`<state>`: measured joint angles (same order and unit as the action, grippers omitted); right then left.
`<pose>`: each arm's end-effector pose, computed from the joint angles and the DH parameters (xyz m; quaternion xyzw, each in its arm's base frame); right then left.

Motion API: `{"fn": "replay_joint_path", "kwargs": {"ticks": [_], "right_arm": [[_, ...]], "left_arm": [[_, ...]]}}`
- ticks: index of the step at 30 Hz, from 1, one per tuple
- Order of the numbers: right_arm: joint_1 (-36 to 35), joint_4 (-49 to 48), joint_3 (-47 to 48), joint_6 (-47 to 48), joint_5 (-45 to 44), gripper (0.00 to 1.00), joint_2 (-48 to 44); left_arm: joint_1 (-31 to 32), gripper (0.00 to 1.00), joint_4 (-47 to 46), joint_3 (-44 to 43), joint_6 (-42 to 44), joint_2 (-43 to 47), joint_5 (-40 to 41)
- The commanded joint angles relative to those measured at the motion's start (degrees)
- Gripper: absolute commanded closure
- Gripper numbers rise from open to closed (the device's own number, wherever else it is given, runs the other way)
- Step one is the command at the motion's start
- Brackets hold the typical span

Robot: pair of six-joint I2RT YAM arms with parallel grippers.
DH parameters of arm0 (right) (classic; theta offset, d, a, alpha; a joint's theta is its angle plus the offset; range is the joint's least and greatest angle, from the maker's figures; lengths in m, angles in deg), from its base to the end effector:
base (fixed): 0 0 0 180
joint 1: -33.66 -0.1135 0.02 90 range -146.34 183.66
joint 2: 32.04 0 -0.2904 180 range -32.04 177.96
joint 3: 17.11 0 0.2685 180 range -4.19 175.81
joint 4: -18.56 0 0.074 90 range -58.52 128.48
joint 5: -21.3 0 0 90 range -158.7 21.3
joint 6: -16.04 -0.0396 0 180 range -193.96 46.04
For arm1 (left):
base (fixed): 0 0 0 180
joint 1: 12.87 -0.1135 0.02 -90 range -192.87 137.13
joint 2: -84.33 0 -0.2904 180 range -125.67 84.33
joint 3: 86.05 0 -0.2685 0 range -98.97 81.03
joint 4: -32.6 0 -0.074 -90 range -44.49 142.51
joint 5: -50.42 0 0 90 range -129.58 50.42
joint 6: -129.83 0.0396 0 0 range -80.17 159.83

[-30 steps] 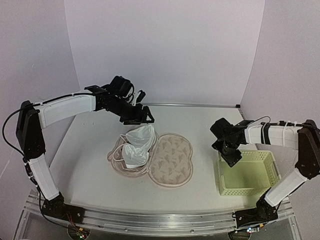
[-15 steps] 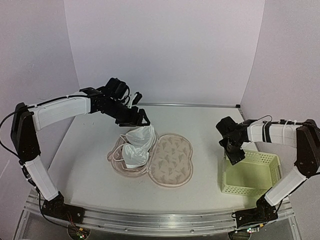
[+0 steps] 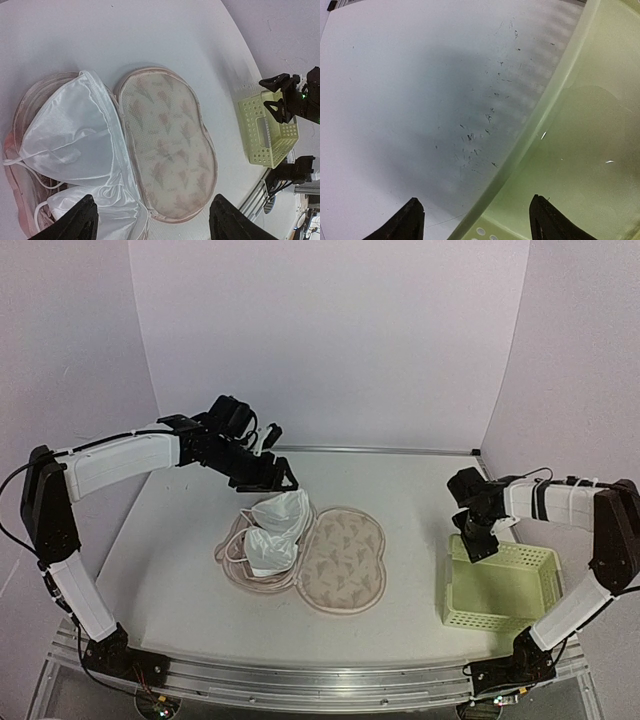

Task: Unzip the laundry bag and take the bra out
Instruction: Move the bin to the center of the board.

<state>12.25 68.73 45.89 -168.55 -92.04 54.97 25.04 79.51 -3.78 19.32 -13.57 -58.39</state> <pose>0.2666 0.0877 0.1881 0.6006 0.7622 0.0081 0.2413 0.3112 -0.2585 0.3187 0.1980 0.8986 -0.3089 0.2408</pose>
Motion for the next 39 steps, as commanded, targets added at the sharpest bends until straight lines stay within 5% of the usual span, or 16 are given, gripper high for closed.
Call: {"fn": "replay_joint_path", "kwargs": {"ticks": [1, 22, 39], "right_arm": [[1.76, -2.1, 0.06, -0.48, 0.96, 0.31, -1.57], [2.16, -5.49, 2.35, 6.31, 8.27, 1.0, 3.34], [-1.74, -11.01, 10.11, 28.64, 23.99, 1.0, 11.0]], "left_arm": [[-0.38, 0.23, -1.48, -0.53, 1.09, 2.46, 0.16], [-1.17, 0.23, -1.31, 0.7, 0.56, 3.52, 1.69], [-3.51, 0.23, -0.69, 3.36, 0.22, 6.98, 5.77]]}}
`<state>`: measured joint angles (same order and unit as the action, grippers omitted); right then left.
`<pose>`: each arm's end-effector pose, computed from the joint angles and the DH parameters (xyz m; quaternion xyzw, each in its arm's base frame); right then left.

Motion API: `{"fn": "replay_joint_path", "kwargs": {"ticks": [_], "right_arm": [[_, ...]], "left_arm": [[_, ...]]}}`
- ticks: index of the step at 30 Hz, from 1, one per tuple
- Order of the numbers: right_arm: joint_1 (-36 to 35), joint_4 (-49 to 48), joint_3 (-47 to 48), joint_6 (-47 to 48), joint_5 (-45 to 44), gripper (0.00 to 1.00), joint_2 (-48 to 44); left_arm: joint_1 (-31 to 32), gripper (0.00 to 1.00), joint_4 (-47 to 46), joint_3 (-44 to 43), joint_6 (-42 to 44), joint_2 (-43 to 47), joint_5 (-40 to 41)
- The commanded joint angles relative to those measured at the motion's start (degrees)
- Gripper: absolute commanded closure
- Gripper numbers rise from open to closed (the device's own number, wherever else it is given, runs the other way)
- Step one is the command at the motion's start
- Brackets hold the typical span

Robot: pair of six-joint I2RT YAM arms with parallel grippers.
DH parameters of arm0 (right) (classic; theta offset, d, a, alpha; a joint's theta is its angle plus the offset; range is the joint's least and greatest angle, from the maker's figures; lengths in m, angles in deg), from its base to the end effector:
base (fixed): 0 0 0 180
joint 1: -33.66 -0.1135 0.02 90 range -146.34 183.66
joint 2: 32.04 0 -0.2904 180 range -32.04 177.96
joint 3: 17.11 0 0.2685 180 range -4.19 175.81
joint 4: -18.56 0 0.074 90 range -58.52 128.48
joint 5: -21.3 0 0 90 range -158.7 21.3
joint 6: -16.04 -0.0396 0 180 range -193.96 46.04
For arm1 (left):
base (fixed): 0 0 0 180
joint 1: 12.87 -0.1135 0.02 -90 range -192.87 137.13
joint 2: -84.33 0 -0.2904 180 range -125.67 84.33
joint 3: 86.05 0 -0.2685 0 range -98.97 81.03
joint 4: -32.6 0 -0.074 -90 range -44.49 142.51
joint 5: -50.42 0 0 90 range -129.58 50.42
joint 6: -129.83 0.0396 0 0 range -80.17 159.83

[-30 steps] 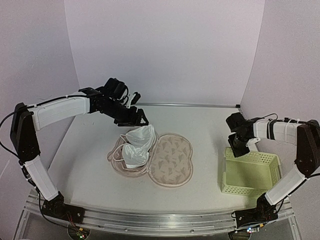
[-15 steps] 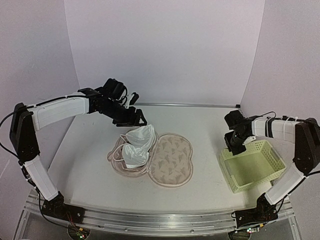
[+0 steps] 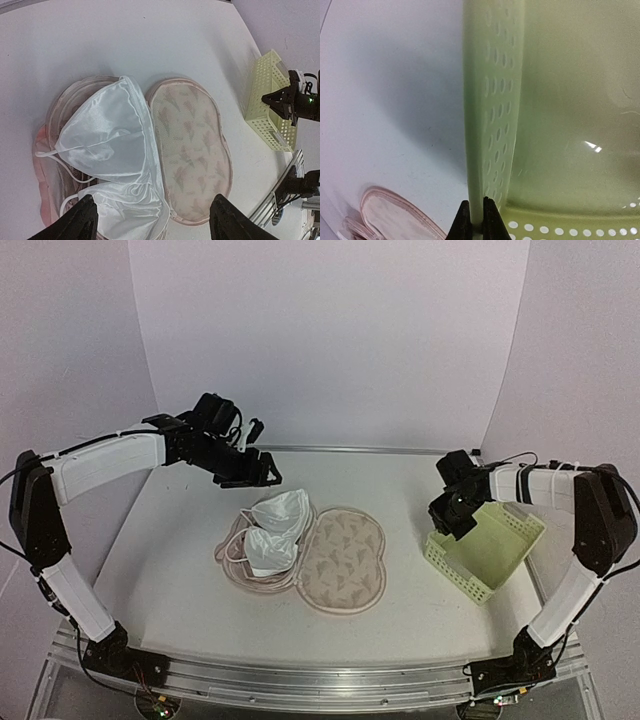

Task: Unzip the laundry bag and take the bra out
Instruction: Move the bin to the center of the board.

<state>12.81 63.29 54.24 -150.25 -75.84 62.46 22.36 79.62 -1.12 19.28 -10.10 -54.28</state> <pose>0.3123 0.1137 0.1925 0.4662 0.8615 0.1031 0.1725 0.3115 -0.2323 0.3247 0.1648 0.9072 -0.2773 0.2701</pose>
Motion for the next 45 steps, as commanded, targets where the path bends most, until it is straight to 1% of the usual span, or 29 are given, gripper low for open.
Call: {"fn": "replay_joint_path", "kwargs": {"ticks": [1, 7, 11, 17, 22, 28, 30, 33, 34, 38, 39, 42, 45], "right_arm": [[-2.84, -5.54, 2.16, 11.69, 9.0, 1.0, 3.92], [-5.45, -4.57, 3.54, 21.1, 13.21, 1.0, 4.97], [-6.78, -1.93, 4.55, 30.26, 14.5, 1.0, 5.74], [-7.79, 0.52, 5.32, 43.32, 18.91, 1.0, 5.87], [-9.76, 4.45, 9.32, 52.41, 18.46, 1.0, 6.28], [-12.21, 7.24, 14.06, 61.64, 20.69, 1.0, 8.49], [-12.7, 8.57, 15.66, 63.58, 19.29, 1.0, 9.62], [-12.74, 10.09, 17.59, 64.06, 15.78, 1.0, 10.65], [-12.77, 10.37, 18.0, 64.07, 14.84, 0.96, 10.55], [-12.82, 11.39, 19.69, 64.09, 12.29, 0.68, 8.78], [-12.96, 11.88, 20.31, 64.08, 11.39, 0.63, 8.2], [-13.44, 13.57, 22.61, 63.79, 8.01, 0.55, 6.1], [-14.4, 14.22, 25.46, 62.58, 7.14, 0.53, 4.09]], "left_arm": [[-0.95, 0.23, -0.8, 0.9, 0.26, 3.62, 1.75], [-1.51, 0.23, -0.71, 1.53, -0.09, 4.02, 2.08], [-1.77, 0.23, -0.71, 1.6, -0.31, 3.76, 2.37], [-2.34, 0.23, -0.62, 1.22, -0.45, 3.22, 2.86], [-2.79, 0.23, -0.7, 0.96, -1.01, 2.08, 3.18], [-2.88, 0.23, -0.71, 1.3, -1.48, 0.03, 3.29], [-2.89, 0.23, -0.71, 1.82, -1.74, -0.27, 3.72], [-2.88, 0.23, -0.69, 2.64, -2.23, -0.56, 4.58], [-2.88, 0.23, -0.67, 2.92, -2.35, -0.42, 4.92], [-2.88, 0.23, -0.51, 3.72, -2.8, 0.14, 6.64], [-2.88, 0.23, -0.39, 3.82, -2.86, 0.26, 7.18], [-2.88, 0.23, 0.42, 3.77, -3.0, 0.6, 8.81], [-2.88, 0.23, 1.17, 3.87, -2.92, 0.96, 10.63]]}}
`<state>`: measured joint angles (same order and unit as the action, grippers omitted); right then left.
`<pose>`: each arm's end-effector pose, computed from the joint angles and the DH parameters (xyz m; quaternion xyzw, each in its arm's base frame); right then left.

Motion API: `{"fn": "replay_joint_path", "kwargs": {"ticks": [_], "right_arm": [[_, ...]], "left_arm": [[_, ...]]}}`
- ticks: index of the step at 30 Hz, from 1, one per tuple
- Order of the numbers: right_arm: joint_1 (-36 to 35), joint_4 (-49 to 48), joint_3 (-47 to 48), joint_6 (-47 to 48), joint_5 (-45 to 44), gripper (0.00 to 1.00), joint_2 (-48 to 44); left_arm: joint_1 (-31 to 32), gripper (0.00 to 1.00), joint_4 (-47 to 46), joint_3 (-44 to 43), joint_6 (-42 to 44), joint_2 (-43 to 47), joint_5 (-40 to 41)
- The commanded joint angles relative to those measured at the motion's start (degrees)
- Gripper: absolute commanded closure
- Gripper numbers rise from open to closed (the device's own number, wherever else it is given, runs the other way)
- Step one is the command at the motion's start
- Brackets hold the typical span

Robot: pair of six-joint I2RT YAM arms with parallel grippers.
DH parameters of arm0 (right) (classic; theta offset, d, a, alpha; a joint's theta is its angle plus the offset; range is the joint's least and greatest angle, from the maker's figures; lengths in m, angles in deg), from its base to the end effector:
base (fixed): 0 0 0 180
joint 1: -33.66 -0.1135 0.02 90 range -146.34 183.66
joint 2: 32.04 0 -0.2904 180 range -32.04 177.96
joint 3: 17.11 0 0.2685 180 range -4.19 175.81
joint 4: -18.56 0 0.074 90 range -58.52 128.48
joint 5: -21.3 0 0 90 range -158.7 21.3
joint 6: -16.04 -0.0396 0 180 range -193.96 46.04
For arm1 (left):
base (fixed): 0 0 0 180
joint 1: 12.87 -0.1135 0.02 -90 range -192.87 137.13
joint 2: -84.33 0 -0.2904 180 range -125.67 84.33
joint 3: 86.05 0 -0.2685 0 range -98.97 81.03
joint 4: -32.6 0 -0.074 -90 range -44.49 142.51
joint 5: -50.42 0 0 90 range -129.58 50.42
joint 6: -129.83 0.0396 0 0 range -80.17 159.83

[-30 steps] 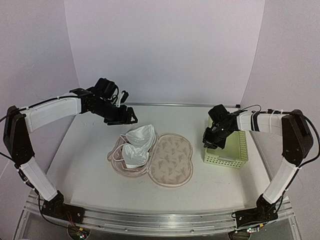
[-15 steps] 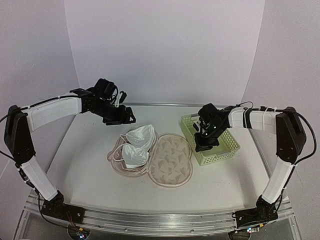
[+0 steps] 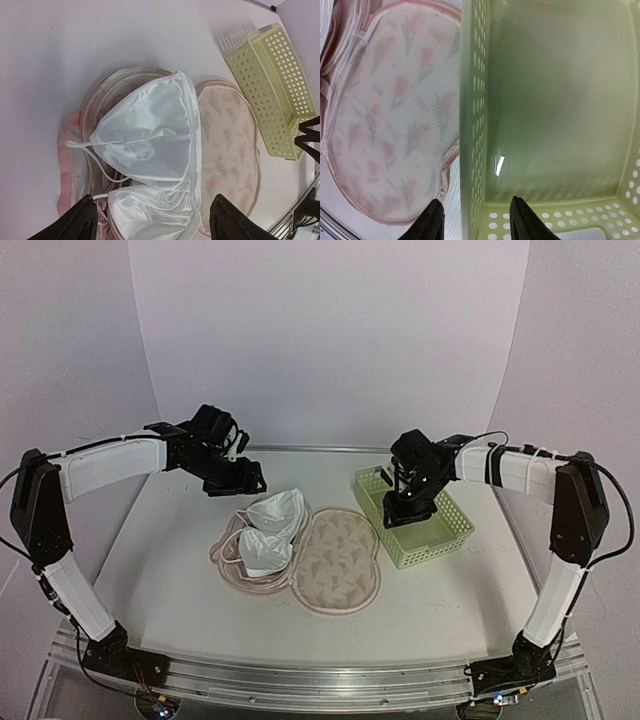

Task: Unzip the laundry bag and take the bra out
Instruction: Move the bin to the center of the board, then pick up the bra from the laundry bag.

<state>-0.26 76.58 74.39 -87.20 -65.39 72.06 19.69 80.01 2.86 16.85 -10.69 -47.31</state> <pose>0.3227 0.2198 0.2295 -0.1816 0.9684 0.0934 0.1428 0.3208 -0.2112 0.2960 0.1009 0.9363 -0.2102 0.2626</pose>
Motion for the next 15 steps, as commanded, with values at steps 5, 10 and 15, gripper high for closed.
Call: {"fn": "replay_joint_path", "kwargs": {"ticks": [5, 10, 15], "right_arm": [[-4.74, -0.63, 9.82, -5.46, -0.92, 0.52, -6.17], [-8.15, -7.42, 10.69, -12.94, 6.03, 0.51, -3.98], [-10.62, -13.86, 11.96, -20.6, 10.18, 0.51, 1.49]], "left_arm": [[-0.21, 0.23, 1.69, 0.83, -1.11, 2.11, 8.02], [-0.74, 0.23, 1.78, 2.6, -2.85, 2.8, 9.57], [-2.1, 0.23, 1.56, 5.03, -3.81, 3.8, 9.02]]}}
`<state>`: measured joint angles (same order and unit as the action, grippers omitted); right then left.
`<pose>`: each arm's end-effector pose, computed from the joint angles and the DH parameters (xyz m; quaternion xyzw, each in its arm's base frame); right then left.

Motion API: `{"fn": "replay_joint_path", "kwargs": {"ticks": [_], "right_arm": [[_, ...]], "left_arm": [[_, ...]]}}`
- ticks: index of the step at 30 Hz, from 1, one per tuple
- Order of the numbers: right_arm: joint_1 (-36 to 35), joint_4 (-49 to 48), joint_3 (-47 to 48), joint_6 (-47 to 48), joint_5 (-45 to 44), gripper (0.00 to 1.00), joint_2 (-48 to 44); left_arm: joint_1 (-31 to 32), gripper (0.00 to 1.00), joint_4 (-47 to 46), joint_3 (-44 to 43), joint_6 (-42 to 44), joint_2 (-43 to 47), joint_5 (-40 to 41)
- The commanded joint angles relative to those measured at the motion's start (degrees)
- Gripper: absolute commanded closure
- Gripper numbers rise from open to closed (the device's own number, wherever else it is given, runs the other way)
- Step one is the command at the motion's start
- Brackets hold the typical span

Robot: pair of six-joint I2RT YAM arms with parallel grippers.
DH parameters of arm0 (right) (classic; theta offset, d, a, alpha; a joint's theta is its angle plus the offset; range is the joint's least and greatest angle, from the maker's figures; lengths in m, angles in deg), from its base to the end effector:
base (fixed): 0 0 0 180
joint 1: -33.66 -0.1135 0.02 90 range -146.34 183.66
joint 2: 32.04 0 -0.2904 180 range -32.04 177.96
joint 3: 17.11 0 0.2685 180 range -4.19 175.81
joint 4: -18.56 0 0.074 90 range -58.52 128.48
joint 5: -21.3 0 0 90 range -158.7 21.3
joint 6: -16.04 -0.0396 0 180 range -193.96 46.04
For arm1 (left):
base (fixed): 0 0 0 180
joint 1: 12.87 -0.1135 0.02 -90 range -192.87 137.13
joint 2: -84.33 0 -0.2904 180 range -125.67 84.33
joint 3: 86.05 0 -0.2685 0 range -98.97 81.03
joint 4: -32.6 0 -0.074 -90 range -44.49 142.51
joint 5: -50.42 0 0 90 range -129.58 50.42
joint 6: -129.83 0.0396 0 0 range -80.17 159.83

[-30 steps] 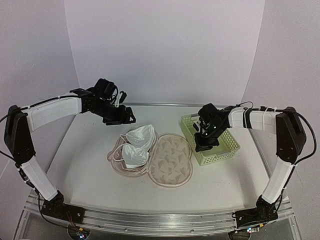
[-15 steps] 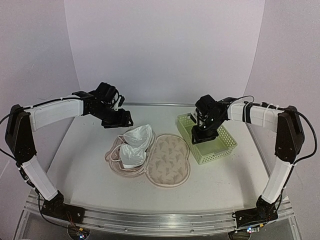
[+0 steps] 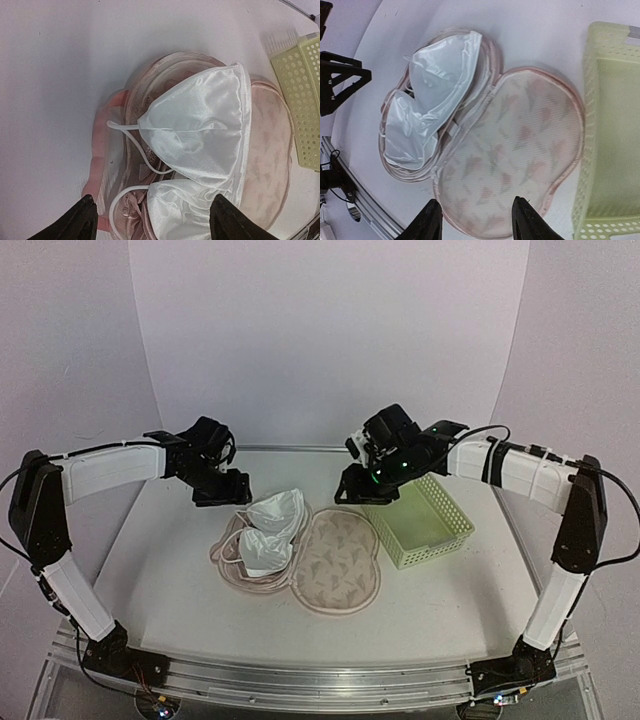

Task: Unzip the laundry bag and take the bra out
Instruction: Pick up the bra from the laundry bag.

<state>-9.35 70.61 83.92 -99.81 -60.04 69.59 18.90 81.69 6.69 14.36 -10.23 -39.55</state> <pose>0.2999 0.2879 0.3052 -0.1648 0.9305 0.2395 0.2229 0.3165 -0.1960 0.2743 0.0525 0.9559 -0.1383 0.2539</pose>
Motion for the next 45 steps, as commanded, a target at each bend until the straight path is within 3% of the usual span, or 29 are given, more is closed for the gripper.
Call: {"fn": "replay_joint_path", "kwargs": {"ticks": [1, 16, 30, 45], "right_arm": [[-1.82, -9.14, 2.68, -9.72, 5.75, 0.51, 5.16], [-5.42, -22.72, 6.48, -26.26, 15.48, 0.51, 21.61], [-6.38, -23.97, 7.02, -29.07, 14.86, 0.51, 23.46], [-6.39, -24.9, 7.08, -32.16, 13.47, 0.51, 25.25]], "left_arm": [[-1.54, 0.23, -0.33, 1.68, -1.41, 3.44, 1.1], [-1.8, 0.34, -8.73, 12.13, -3.66, 3.25, -7.54], [-1.8, 0.58, -12.43, 14.8, -3.97, 0.79, -10.7], [-1.8, 0.68, -14.36, 16.32, -3.88, -2.0, -12.44]]}}
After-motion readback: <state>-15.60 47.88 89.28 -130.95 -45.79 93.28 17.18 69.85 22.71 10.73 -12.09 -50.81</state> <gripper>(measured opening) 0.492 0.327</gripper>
